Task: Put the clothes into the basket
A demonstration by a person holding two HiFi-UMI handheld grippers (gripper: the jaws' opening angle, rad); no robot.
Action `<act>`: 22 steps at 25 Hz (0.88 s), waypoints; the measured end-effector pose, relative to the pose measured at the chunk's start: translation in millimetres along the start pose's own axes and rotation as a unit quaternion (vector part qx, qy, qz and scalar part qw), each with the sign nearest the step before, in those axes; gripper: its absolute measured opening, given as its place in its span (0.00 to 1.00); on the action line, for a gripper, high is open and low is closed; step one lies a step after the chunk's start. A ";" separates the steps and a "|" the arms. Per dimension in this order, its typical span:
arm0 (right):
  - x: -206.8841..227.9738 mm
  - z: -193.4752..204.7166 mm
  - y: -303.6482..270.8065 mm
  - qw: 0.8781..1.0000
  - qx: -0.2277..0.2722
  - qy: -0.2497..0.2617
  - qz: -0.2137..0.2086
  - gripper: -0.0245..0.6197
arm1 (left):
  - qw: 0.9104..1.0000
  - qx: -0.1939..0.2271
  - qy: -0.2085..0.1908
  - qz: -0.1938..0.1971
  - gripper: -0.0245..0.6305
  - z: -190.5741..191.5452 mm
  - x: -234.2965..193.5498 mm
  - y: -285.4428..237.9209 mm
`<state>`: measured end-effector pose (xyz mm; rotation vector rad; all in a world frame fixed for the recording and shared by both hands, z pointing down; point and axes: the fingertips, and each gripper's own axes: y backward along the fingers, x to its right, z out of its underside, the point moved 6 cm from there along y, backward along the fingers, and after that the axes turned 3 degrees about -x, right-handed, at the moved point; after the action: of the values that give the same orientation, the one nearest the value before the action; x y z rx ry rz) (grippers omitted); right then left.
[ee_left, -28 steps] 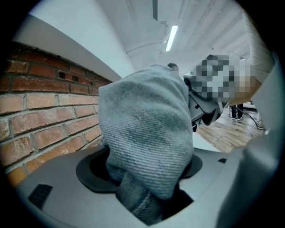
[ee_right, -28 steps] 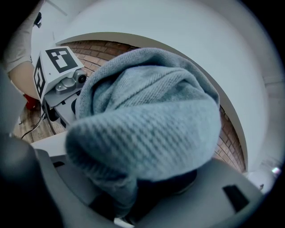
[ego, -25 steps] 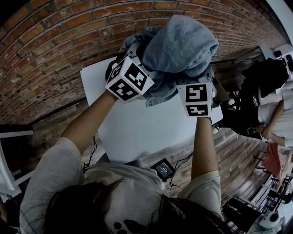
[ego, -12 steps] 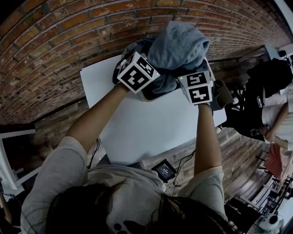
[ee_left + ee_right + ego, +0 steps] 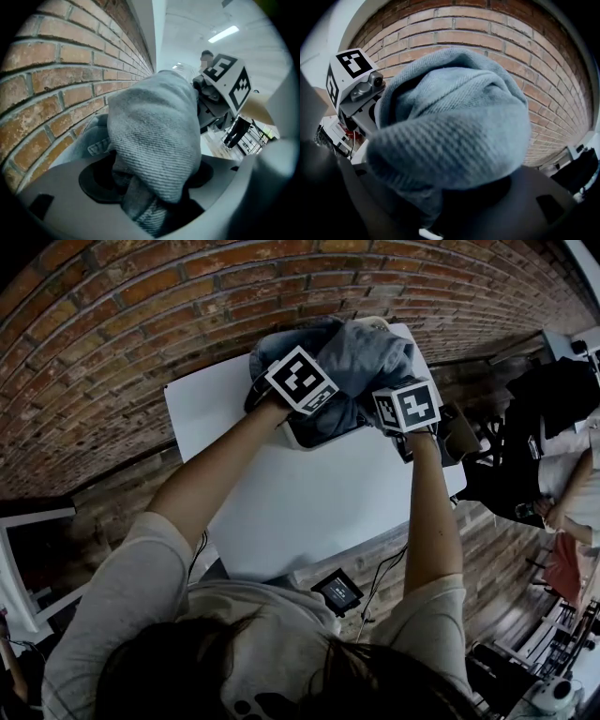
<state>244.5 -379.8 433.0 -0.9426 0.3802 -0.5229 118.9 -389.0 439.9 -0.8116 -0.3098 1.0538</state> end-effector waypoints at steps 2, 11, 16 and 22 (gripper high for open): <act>2.6 0.5 -6.6 1.000 -0.022 -0.005 -0.003 0.50 | 1.000 -0.005 0.023 0.012 0.58 3.1 -3.7 -7.1; 16.4 6.3 -15.9 0.998 -0.048 -0.040 0.001 0.65 | 0.998 -0.025 0.066 0.007 0.68 9.1 -15.4 -12.1; 20.4 4.4 9.5 0.998 0.007 -0.055 0.007 0.66 | 0.997 0.021 0.074 -0.004 0.71 4.7 -19.6 20.0; 12.5 -14.9 36.3 0.993 0.079 -0.087 -0.004 0.65 | 0.995 0.086 0.046 -0.023 0.71 -22.0 -4.4 51.4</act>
<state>256.1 -379.5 393.4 -0.8304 0.1755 -0.4679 96.3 -389.9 388.5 -0.6921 -0.1556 0.9811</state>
